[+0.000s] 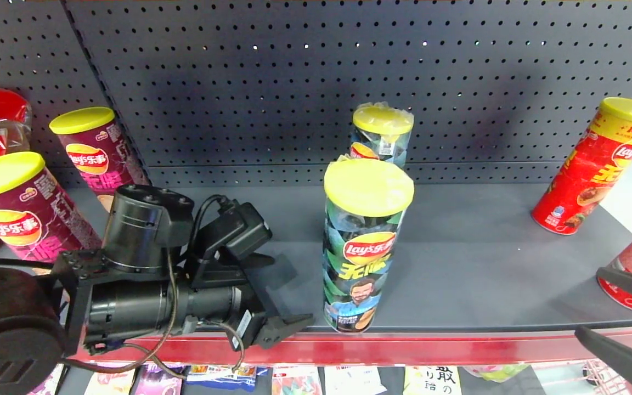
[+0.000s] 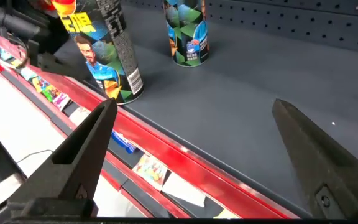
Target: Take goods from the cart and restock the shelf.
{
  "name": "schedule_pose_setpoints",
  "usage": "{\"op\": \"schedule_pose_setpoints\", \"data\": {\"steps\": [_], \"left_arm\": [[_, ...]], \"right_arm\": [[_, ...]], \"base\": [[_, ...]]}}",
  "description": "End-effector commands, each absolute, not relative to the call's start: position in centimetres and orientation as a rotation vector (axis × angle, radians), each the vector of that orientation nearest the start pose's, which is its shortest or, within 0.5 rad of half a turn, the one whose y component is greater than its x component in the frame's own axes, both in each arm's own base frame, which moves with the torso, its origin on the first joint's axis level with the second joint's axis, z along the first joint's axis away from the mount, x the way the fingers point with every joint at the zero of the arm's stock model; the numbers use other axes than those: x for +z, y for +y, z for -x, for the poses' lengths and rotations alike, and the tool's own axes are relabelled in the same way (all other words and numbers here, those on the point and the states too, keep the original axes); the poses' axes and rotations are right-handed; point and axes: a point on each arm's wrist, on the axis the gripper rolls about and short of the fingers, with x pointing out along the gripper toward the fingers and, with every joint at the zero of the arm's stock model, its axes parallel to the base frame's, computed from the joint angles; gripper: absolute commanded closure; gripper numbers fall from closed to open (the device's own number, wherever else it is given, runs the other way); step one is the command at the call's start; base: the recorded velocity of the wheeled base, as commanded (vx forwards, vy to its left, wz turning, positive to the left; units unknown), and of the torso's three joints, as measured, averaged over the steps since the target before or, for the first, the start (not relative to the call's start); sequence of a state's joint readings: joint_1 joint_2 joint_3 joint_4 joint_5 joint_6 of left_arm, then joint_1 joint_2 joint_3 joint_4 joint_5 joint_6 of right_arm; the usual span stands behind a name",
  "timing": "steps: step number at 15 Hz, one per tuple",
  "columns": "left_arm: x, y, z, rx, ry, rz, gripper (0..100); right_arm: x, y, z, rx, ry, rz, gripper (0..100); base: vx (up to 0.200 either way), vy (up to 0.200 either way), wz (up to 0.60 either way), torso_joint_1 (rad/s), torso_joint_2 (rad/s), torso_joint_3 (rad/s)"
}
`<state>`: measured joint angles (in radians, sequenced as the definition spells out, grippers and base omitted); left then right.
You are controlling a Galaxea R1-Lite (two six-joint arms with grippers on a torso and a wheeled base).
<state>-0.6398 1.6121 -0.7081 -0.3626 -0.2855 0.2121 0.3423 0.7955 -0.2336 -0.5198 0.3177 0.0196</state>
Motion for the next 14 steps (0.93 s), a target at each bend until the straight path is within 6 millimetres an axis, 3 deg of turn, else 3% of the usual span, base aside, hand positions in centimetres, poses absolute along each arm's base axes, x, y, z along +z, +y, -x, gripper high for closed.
{"op": "schedule_pose_setpoints", "data": {"steps": [1, 14], "left_arm": [[15.3, -17.3, -21.4, -0.973, 0.466, -0.296, 0], [15.2, -19.4, -23.2, -0.994, 0.456, -0.300, 0]], "right_arm": [[18.0, 3.3, -7.3, 0.657, 0.053, -0.019, 0], [18.2, 3.4, -7.4, 0.657, 0.050, -0.023, 0]], "base": [[0.000, 0.000, 0.00, 0.000, 0.00, 0.000], [0.000, 0.000, 0.00, 0.000, 0.00, 0.000]]}}
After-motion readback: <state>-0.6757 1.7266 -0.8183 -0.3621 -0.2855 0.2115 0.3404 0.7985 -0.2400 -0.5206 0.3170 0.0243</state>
